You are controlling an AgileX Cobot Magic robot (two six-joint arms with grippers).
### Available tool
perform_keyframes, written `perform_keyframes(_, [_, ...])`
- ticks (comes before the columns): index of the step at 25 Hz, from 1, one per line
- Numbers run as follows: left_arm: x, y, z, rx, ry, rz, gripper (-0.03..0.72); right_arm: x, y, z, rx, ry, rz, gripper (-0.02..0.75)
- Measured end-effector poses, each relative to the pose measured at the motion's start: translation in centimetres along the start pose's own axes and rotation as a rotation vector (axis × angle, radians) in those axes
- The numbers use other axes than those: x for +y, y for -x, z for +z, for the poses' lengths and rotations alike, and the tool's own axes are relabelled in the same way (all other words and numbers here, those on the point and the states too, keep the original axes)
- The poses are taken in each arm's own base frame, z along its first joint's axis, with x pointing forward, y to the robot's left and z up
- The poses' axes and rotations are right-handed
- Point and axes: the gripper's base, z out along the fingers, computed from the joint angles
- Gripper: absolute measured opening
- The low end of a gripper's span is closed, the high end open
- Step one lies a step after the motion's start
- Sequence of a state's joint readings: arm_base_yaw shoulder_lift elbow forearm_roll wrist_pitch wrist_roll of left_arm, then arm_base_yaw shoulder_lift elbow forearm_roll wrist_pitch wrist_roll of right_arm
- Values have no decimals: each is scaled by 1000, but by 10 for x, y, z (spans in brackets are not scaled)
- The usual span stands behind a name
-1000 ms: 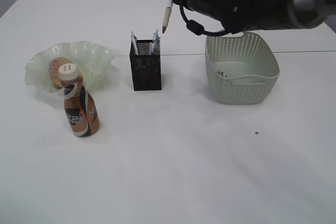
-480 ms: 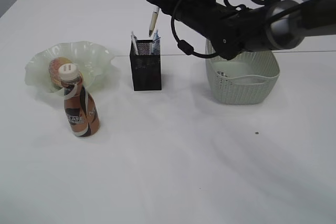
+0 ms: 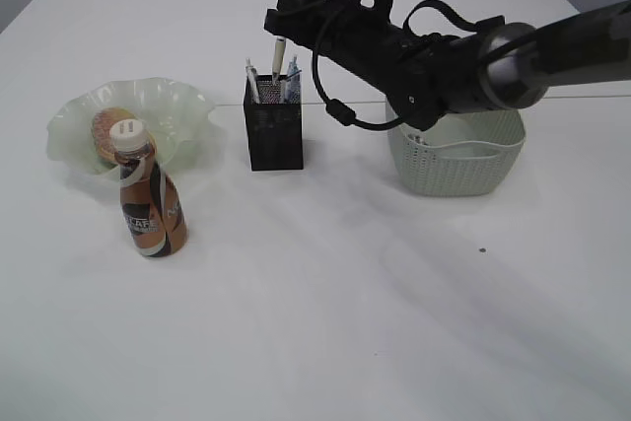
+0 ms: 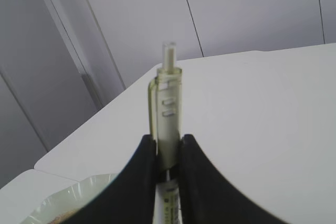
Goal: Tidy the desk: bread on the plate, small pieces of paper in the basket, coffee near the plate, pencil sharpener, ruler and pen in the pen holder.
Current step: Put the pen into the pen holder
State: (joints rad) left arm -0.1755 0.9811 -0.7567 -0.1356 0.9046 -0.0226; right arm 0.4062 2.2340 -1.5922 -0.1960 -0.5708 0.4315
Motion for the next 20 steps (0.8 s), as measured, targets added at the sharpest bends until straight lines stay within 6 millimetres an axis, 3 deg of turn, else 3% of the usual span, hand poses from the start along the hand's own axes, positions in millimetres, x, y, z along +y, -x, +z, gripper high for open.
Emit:
perform_keyframes(7, [0,1,0,-9,0,0,290,1,-1,0,9,15,-26,75])
perform_keyframes(20, [0,2,0,-17,0,0,290,1,-1,0,9,15,-28,153])
